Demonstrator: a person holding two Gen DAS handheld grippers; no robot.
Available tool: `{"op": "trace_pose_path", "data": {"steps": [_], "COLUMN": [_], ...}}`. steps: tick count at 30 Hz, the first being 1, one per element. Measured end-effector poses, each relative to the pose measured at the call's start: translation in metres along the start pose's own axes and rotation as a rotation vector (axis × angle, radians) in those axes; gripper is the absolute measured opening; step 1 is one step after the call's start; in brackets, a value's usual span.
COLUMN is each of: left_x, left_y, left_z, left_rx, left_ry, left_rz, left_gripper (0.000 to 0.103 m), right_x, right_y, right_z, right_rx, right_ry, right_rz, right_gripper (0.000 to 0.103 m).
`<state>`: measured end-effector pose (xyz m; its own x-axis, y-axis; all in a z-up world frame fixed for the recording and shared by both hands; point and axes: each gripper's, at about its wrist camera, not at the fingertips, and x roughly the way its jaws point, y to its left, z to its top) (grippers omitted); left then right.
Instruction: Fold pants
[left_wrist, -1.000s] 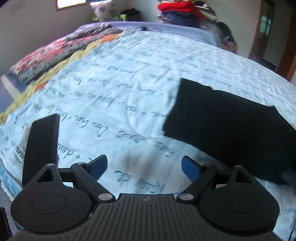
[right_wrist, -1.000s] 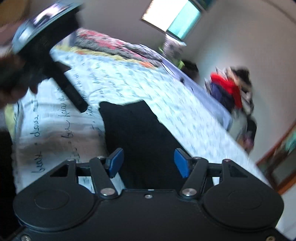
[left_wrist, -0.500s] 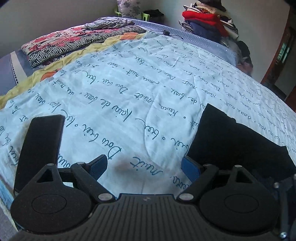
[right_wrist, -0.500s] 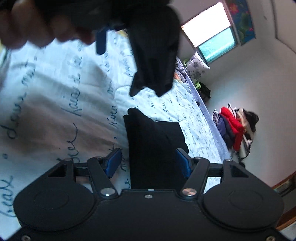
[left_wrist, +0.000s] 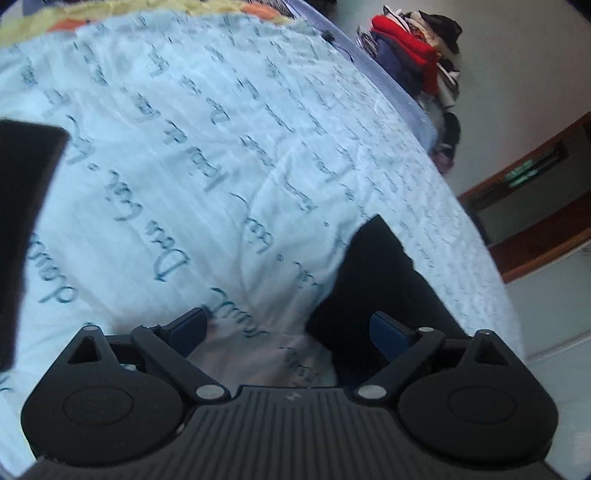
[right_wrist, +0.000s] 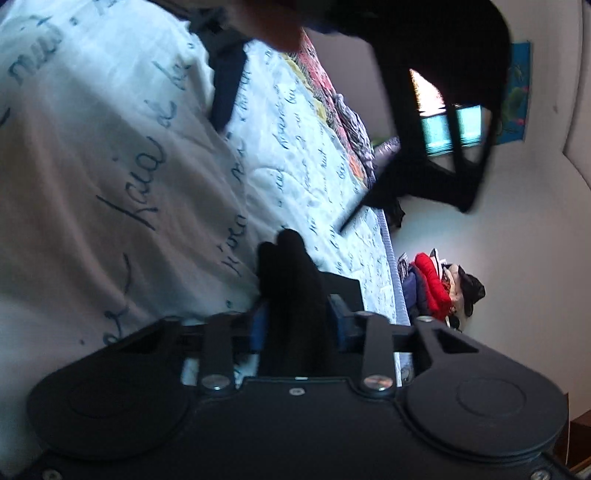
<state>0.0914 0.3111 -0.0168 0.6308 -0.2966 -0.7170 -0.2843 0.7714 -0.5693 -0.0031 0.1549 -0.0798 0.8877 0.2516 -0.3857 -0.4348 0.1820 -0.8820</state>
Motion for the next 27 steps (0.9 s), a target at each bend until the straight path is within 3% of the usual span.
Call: {"op": "trace_pose_path", "data": {"steps": [3,7,18,21,24,25,27], "left_x": [0.01,0.032,0.104,0.115,0.121,0.123,0.124], "left_y": [0.004,0.004,-0.027,-0.037,-0.043,-0.045,-0.049], "left_z": [0.005,0.012,0.03,0.034,0.036,0.037,0.037], "left_rx": [-0.065,-0.138,-0.252,-0.246,-0.24,-0.235,-0.216], "left_ry": [0.051,0.133,0.228,0.229,0.231,0.232,0.241], "left_rz": [-0.102,-0.224,-0.362,-0.353,-0.308,-0.296,-0.285], "left_gripper": [0.098,0.098,0.098,0.09,0.073,0.066,0.043], "right_x": [-0.007,-0.016,-0.04,-0.042,-0.041,-0.036,-0.03], "right_y": [-0.004,-0.034,-0.082,-0.084,-0.083,-0.084,-0.084], "right_z": [-0.004,-0.013,-0.041,-0.044,-0.047,-0.048,-0.05], "right_rx": [0.046,0.25,0.556,0.612,0.636,0.636,0.635], "right_ry": [-0.019,-0.048,-0.115,-0.121,-0.125,-0.123,-0.117], "right_rz": [0.017,0.086,0.156,0.174,0.177,0.177,0.175], "right_gripper": [0.017,0.016,0.016,0.016,0.016,0.016,0.018]}}
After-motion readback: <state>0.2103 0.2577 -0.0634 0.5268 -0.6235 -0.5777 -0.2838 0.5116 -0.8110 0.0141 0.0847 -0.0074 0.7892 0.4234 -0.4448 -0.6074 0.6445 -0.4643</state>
